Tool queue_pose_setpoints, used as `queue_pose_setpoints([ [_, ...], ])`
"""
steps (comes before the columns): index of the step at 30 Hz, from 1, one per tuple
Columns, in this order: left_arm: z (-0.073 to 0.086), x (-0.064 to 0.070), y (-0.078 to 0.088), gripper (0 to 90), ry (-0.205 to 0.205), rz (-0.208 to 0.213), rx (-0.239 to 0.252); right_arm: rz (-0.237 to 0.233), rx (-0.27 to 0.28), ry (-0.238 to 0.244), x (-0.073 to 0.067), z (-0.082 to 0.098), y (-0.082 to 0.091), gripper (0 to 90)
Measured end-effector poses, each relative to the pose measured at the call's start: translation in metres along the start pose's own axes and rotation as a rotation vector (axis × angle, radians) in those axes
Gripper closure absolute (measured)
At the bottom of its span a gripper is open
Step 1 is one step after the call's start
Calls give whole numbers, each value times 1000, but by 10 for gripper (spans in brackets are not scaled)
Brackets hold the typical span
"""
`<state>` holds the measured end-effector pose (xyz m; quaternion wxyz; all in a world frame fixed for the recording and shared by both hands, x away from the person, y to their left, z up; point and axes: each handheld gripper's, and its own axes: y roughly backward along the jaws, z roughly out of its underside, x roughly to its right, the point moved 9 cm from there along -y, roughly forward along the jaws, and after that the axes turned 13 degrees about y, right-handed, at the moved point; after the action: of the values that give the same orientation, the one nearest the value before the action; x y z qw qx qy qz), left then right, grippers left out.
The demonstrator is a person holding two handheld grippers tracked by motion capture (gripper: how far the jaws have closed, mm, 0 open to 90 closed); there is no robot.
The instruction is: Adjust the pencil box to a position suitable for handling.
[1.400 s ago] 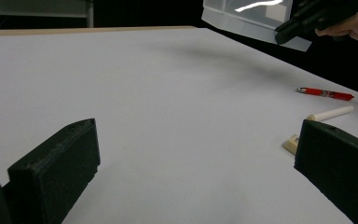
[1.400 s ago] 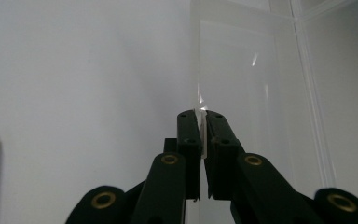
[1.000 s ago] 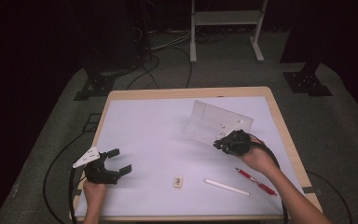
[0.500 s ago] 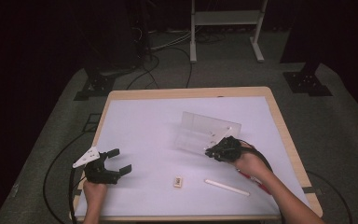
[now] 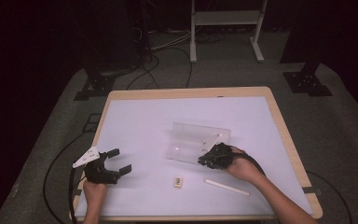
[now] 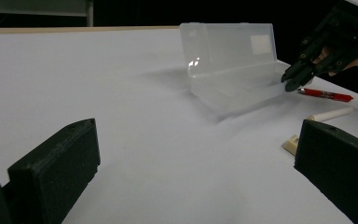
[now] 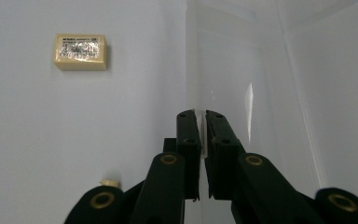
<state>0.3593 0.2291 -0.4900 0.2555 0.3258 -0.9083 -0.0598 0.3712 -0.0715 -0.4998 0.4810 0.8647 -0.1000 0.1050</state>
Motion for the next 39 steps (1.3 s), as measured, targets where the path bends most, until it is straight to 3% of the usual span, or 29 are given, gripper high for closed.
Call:
queue_pose_setpoints([
  [32, 0, 1, 0, 0, -7, 3, 0, -83, -5, -62, -16, 8, -20, 845],
  [39, 0, 0, 0, 0, -6, 2, -1, -97, 7, -80, -17, 6, -19, 783],
])
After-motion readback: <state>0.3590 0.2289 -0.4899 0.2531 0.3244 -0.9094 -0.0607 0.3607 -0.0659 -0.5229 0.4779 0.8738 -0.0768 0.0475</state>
